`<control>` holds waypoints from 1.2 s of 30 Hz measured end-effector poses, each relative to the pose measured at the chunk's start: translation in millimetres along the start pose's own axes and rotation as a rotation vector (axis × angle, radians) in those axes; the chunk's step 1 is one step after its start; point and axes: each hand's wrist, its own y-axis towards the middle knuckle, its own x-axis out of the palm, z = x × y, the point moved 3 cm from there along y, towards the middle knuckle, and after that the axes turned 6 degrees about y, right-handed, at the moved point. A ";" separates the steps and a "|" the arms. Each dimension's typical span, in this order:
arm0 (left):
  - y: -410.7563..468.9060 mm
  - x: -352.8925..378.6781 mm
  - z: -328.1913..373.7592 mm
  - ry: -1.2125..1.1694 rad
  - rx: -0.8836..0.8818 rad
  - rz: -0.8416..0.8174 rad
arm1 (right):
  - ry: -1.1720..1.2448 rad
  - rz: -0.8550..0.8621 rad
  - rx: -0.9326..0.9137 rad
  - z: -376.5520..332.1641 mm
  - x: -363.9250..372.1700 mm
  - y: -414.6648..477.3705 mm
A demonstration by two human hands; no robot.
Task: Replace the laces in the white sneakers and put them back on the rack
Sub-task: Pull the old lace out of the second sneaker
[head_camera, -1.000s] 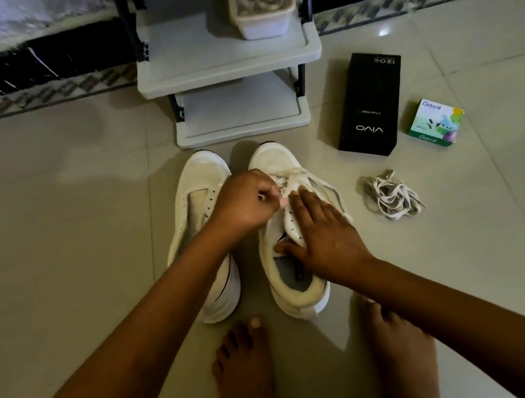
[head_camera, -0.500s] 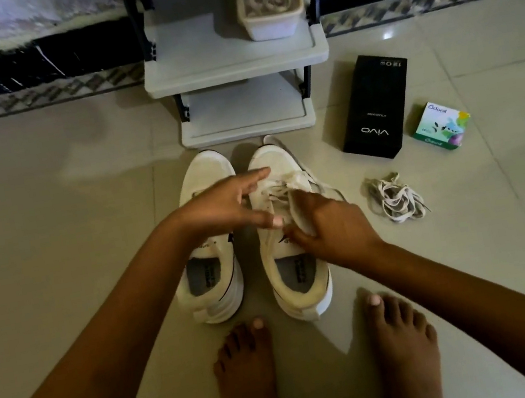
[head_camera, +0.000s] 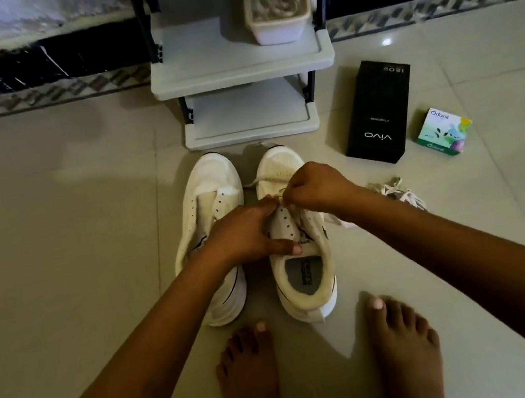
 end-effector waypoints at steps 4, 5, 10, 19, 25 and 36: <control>1.6 3.0 -2.6 0.038 0.010 0.028 | -0.053 -0.053 -0.030 4.2 3.6 -4.7; 2.7 3.5 -3.6 0.049 0.009 0.023 | -0.305 -0.019 -0.078 4.8 3.6 -5.7; 3.4 3.5 -4.9 0.078 -0.005 0.007 | -0.779 0.197 -0.269 -4.5 1.4 -6.6; -0.2 8.5 -1.2 0.042 0.034 0.052 | 0.323 -0.050 0.039 11.3 2.9 -4.4; 3.1 12.0 -5.3 0.072 0.012 0.033 | -0.462 0.082 -0.098 11.3 -3.6 -4.0; 5.0 14.3 -7.7 0.048 0.044 0.027 | 0.385 0.007 -0.020 0.9 -16.3 -11.3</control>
